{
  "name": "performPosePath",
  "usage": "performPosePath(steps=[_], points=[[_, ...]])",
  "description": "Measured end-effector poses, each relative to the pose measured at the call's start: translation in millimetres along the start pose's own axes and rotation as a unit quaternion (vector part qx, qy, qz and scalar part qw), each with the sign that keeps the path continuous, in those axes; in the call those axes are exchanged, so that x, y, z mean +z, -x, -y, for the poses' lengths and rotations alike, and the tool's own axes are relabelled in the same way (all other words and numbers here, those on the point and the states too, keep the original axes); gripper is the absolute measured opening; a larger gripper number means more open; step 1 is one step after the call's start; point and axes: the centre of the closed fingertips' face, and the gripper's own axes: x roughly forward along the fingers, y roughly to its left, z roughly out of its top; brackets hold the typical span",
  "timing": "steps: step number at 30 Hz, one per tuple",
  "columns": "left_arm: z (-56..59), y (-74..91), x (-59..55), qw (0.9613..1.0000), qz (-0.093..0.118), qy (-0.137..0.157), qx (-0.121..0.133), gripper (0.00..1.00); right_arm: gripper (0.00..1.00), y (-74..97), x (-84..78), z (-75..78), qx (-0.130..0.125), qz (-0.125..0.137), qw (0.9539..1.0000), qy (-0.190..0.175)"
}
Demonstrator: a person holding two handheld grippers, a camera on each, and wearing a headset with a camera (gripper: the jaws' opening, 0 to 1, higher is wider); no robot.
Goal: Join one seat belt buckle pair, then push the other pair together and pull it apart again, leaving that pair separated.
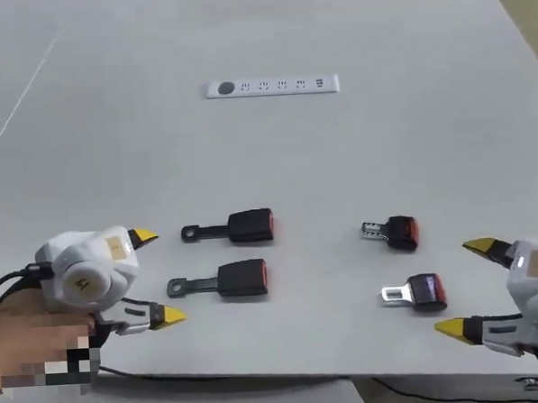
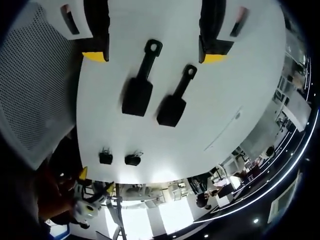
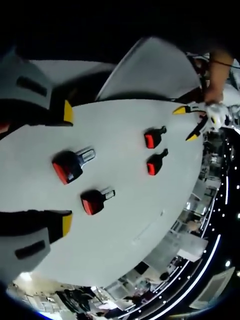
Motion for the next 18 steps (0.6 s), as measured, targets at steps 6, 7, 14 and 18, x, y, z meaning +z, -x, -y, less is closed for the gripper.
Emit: performPosePath(steps=[6,7,14,18], points=[[17.4,-8.2,2.9,0.9984,-0.017,-0.023,-0.048,0.67,0.61,-7.8,-1.9,-3.1,0.03,-0.011,0.9993,0.021],[19.5,-10.1,3.1,0.9979,-0.021,-0.028,-0.055,0.66,0.59,-9.3,-1.9,-2.8,0.034,-0.011,0.999,0.026],[24.7,-26.9,7.3,0.9947,-0.026,-0.058,-0.08,0.63,0.5,-21.9,-4.3,-11.7,0.085,-0.026,0.9941,0.061],[27.8,-36.2,11.3,0.9934,-0.027,-0.061,-0.093,0.61,0.49,-29.5,-5.5,-15.0,0.103,-0.032,0.9918,0.068]])
